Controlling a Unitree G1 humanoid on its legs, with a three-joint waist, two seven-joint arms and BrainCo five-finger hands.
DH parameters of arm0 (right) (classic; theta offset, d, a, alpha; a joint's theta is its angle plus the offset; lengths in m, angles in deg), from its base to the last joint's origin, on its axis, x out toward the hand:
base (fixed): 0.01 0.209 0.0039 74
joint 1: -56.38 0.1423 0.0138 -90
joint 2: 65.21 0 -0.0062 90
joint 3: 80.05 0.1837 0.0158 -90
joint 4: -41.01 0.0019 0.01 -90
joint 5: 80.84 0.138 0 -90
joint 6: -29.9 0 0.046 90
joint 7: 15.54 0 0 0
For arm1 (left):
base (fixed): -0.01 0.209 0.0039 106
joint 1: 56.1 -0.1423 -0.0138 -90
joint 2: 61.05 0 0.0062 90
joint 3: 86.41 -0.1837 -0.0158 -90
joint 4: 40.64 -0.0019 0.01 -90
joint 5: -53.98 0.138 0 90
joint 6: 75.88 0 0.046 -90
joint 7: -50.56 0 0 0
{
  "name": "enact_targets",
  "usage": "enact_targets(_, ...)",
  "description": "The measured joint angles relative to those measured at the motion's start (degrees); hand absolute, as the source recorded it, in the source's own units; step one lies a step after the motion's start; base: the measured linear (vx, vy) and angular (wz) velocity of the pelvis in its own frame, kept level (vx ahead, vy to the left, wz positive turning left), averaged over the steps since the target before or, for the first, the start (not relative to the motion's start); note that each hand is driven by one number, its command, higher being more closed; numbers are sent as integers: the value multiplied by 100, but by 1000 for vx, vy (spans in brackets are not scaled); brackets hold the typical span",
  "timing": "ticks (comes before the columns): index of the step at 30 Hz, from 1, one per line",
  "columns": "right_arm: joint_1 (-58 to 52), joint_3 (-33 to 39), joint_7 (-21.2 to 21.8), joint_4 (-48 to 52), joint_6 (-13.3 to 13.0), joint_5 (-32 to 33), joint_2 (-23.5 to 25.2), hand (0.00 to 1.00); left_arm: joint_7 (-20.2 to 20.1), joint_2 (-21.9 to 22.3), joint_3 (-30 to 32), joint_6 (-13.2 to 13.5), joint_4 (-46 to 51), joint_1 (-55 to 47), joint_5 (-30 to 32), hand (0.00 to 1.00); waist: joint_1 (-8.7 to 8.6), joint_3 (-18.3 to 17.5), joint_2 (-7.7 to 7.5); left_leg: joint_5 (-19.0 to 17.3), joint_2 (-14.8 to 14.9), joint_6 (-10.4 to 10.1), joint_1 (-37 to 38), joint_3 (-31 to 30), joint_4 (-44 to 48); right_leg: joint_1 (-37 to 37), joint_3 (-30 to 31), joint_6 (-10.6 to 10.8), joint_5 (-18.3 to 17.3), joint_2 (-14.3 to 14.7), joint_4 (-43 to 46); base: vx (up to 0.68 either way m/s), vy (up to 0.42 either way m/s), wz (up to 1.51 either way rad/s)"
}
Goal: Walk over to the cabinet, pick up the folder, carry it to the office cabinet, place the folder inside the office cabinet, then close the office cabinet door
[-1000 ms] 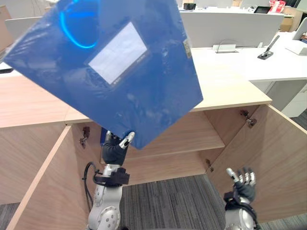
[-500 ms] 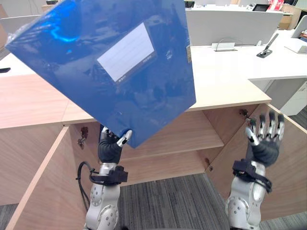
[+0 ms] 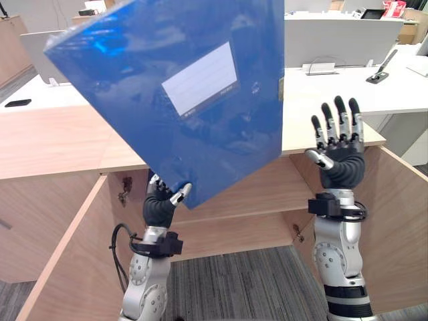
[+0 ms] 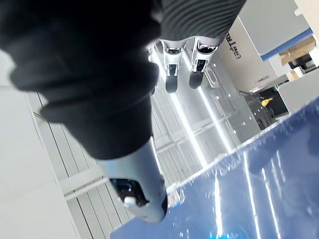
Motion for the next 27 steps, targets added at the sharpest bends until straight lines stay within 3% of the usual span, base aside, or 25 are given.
enact_targets(11, 805, -746, 247, -659, 279, -11, -505, 0, -48, 0, -34, -22, -49, 0, 99, 100, 82, 2, 5, 70, -5, 23, -8, -32, 0, -2, -25, -9, 12, 0, 11, -10, 5, 0)
enact_targets(27, 1813, -1412, 250, -1199, 318, -25, -1210, 0, -37, -174, -13, 66, -102, -17, -161, 100, 226, 3, 24, 175, -2, 27, -103, -187, -2, -10, -184, -33, 57, 11, -1, -5, 3, 4)
